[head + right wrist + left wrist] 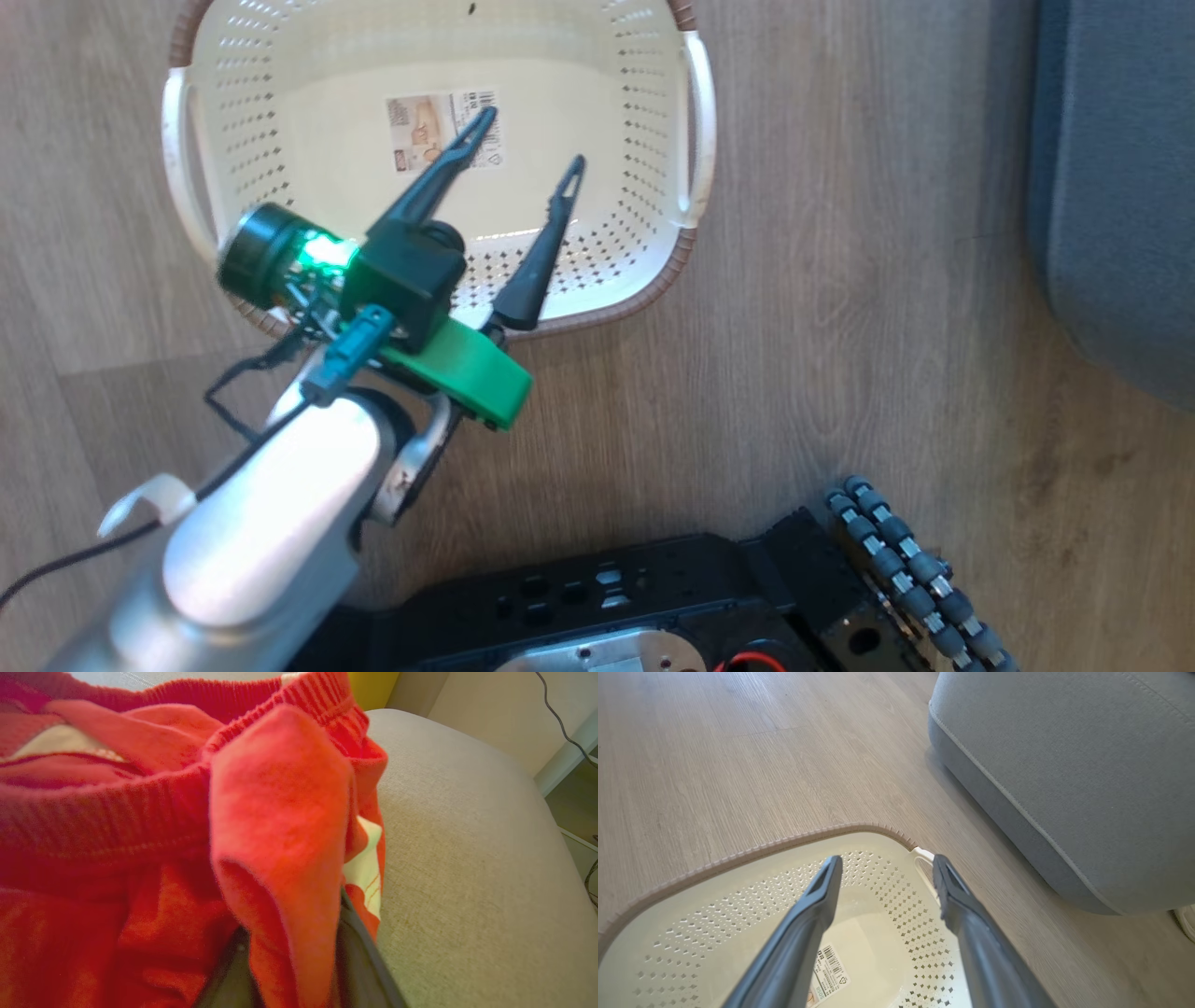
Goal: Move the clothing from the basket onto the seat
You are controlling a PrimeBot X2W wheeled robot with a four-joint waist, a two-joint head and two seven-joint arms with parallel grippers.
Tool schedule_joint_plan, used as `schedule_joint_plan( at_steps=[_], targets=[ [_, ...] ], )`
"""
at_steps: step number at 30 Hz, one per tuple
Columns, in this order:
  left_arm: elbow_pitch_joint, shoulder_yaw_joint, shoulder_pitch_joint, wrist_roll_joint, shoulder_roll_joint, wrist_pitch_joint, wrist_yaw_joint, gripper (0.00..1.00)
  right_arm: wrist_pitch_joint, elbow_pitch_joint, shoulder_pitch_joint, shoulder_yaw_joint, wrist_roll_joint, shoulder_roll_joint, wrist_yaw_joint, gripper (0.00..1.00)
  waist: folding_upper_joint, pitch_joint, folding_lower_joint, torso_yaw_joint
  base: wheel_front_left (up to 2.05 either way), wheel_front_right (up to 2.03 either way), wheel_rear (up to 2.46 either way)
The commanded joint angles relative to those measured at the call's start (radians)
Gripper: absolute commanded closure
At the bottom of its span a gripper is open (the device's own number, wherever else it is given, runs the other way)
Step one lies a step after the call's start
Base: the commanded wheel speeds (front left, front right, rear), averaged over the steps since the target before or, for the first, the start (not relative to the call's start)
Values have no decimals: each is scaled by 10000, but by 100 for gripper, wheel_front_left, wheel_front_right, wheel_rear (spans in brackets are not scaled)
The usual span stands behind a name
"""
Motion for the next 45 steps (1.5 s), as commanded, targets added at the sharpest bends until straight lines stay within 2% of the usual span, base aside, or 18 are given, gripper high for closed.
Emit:
schedule_joint_plan(
  at_steps=[1, 6, 10, 16, 22, 27, 34, 40, 45],
  targets=[
    [-443, 329, 210, 106, 262, 74, 68, 0, -85, -170, 142, -119, -131, -218, 69, 0, 0, -105, 0, -137, 0, 0, 0],
    [-507, 354, 86, 84, 348, 168, 26, 0, -109, -123, 216, -152, -429, 3, 69, 0, 0, -402, 0, -429, 0, 0, 0],
    [-353, 429, -68, -27, 324, 129, -25, 0, -114, -401, 661, 219, -764, 346, 69, 0, 0, -861, 0, -754, 0, 0, 0],
    [257, 628, -1, -369, 250, -278, -84, 0, -116, -1562, 2267, 1158, -535, 1220, 69, 0, 0, -1989, 0, -1119, 0, 0, 0],
    [1096, 835, 382, -865, 66, -887, -127, 0, -117, -3386, 4538, 2081, 187, 1625, 69, 0, 0, -3434, 0, -1087, 0, 0, 0],
    [1814, 1078, 837, -1361, -31, -1282, -137, 0, -117, -5067, 6260, 2830, 568, 1930, 69, 0, 0, -4554, 0, -745, 0, 0, 0],
    [2905, 1570, 1311, -2035, -178, -1733, -198, 0, -118, -7362, 8123, 3539, 530, 2801, 69, 0, 0, -5865, 0, 58, 0, 0, 0],
    [3931, 1948, 1668, -2365, -118, -1937, -269, 0, 57, -8815, 9328, 4243, 337, 3521, 69, 0, 0, -6660, 0, 697, 0, 0, 0],
    [4452, 2206, 1871, -2467, -2, -2061, -593, 0, 341, -9659, 10197, 4618, 123, 4139, 69, 0, 0, -7069, 0, 1104, 0, 0, 0]
  ],
)
